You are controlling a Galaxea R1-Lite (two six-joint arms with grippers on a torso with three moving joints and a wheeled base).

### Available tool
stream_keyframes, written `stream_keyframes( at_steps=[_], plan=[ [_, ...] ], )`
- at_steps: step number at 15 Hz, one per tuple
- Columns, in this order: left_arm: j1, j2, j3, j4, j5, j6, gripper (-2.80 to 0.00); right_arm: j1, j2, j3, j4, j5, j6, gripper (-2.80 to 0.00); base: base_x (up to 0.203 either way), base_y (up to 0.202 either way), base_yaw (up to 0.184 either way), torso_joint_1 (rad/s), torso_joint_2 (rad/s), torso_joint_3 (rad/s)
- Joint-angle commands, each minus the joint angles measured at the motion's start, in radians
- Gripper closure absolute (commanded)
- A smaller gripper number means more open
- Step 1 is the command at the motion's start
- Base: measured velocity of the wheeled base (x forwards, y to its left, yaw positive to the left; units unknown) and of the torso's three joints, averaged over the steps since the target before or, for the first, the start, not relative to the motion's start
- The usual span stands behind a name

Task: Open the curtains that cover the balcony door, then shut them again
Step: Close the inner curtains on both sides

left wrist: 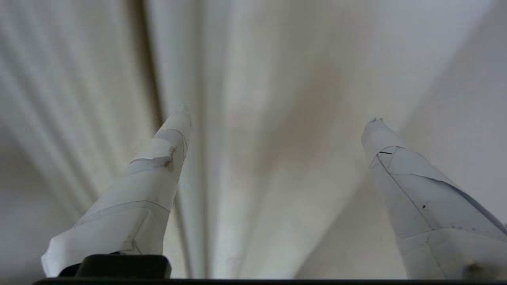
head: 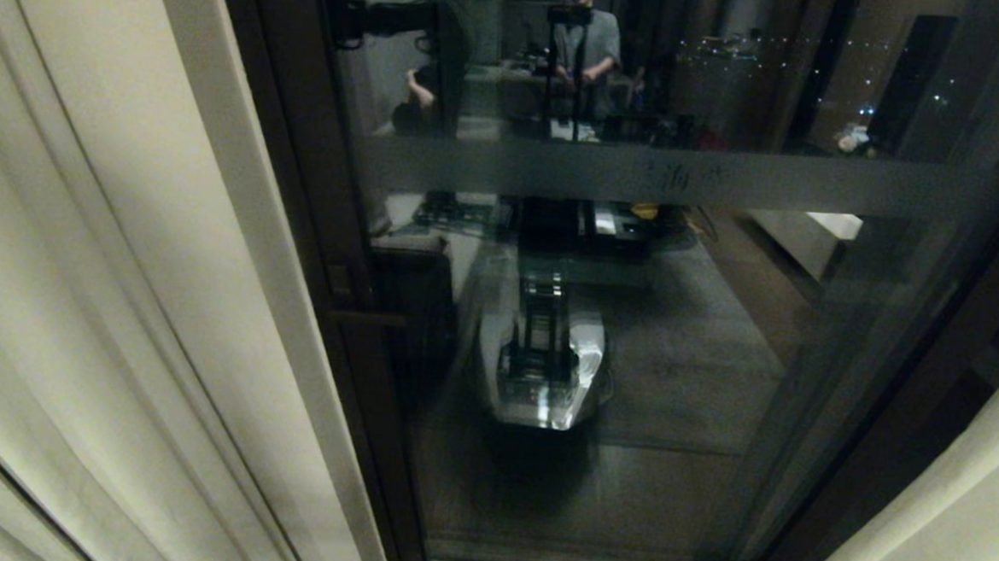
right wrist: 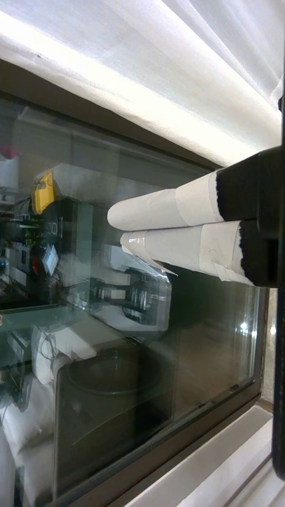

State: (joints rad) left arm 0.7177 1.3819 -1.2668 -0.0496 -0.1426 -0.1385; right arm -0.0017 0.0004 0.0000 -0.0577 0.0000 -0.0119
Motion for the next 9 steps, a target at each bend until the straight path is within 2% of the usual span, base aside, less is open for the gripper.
stream_keyframes(
  at_steps=[1,9],
  plan=[
    [0.000,0.053,-0.057,-0.001,-0.040,-0.003,-2.80,0.000,0.000,0.000,-0.001,0.000,0.000,0.00,0.000,0.000,0.000,0.000,0.00,0.000],
    [0.000,0.253,-0.281,-0.002,-0.068,-0.006,-2.80,0.000,0.000,0.000,-0.001,0.000,0.000,0.00,0.000,0.000,0.000,0.000,0.00,0.000]
  ],
)
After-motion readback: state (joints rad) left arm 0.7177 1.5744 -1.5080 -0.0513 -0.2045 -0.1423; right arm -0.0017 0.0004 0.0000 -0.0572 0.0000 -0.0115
